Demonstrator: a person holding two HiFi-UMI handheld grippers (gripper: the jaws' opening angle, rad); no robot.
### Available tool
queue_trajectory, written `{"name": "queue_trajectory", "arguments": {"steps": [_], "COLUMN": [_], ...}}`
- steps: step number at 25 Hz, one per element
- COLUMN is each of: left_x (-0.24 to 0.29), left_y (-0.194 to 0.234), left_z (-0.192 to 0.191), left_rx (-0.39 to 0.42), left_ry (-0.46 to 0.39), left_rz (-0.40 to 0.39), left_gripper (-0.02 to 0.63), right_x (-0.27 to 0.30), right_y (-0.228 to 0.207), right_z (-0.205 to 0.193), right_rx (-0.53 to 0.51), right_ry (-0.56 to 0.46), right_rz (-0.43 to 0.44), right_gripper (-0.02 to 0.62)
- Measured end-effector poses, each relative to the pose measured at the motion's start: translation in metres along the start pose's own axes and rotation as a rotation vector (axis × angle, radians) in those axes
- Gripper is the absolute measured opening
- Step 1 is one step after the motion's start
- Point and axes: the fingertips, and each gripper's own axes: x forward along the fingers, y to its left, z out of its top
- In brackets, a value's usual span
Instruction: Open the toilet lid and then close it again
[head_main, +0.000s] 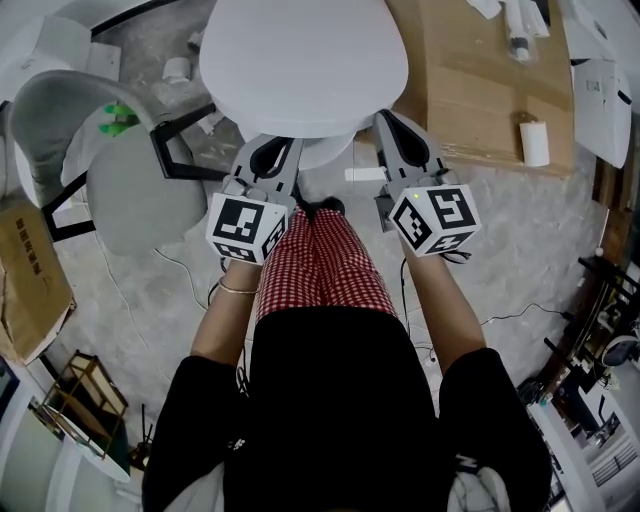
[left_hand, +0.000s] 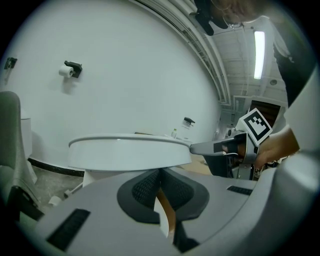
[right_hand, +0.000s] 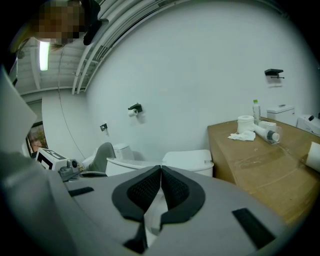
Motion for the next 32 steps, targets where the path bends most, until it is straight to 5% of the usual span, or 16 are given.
{"name": "queue_trajectory", "arguments": {"steps": [32], "left_x": [-0.011], "left_y": [-0.002], "left_z": [-0.055], "left_rx": [-0.004], "left_ry": [0.044], "left_rz": [0.073], "left_gripper": [0.003], "right_x": [-0.007], "right_y": [0.005], "right_z": [-0.051], "right_rx": [-0.019], "right_ry": [0.042], "right_rz": [0.044], "right_gripper": [0.023]}}
